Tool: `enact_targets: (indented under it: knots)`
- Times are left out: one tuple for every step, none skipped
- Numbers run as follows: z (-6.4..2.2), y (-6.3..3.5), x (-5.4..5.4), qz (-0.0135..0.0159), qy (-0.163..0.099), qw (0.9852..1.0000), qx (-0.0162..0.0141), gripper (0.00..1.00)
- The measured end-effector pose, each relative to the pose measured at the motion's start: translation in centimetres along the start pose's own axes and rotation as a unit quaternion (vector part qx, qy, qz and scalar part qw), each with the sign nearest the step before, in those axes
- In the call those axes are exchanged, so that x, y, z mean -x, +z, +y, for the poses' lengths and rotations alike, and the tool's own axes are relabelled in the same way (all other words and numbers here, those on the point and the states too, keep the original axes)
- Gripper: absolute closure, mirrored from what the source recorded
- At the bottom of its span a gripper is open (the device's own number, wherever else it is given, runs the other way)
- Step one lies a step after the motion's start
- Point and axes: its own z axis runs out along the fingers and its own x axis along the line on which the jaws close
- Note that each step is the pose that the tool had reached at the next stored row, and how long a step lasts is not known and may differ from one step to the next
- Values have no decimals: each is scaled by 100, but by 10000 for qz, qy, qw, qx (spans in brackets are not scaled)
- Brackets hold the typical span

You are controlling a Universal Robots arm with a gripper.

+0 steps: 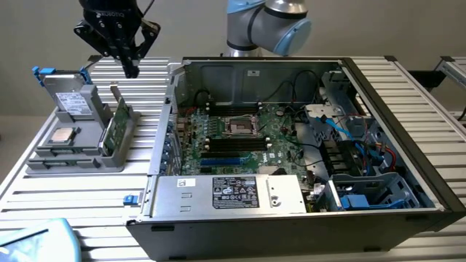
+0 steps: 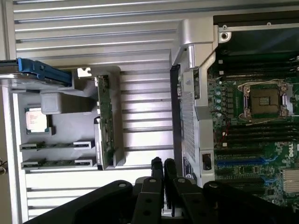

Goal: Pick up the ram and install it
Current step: 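Reach for the ram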

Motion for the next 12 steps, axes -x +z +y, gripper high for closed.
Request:
enact_targets:
  knots:
    - [-4,4,-45,4,0,10000,0,84]
    - [-7,8,-89,9,-1,10000,-1,84]
    - [-11,12,-135,15,0,10000,-1,84]
    - [-14,15,-178,20,1,10000,-2,84]
    - [-17,19,-223,25,1,10000,-2,84]
    - [-21,24,-269,30,1,10000,-2,84]
    - [-24,28,-314,35,1,10000,-3,84]
    - [-28,33,-359,40,1,10000,-3,84]
    - [-31,38,-404,44,2,10000,-3,84]
    - [-35,44,-449,48,2,10000,-4,84]
    - [-38,50,-496,51,2,10000,-4,84]
    - [-42,58,-542,52,2,10000,-4,84]
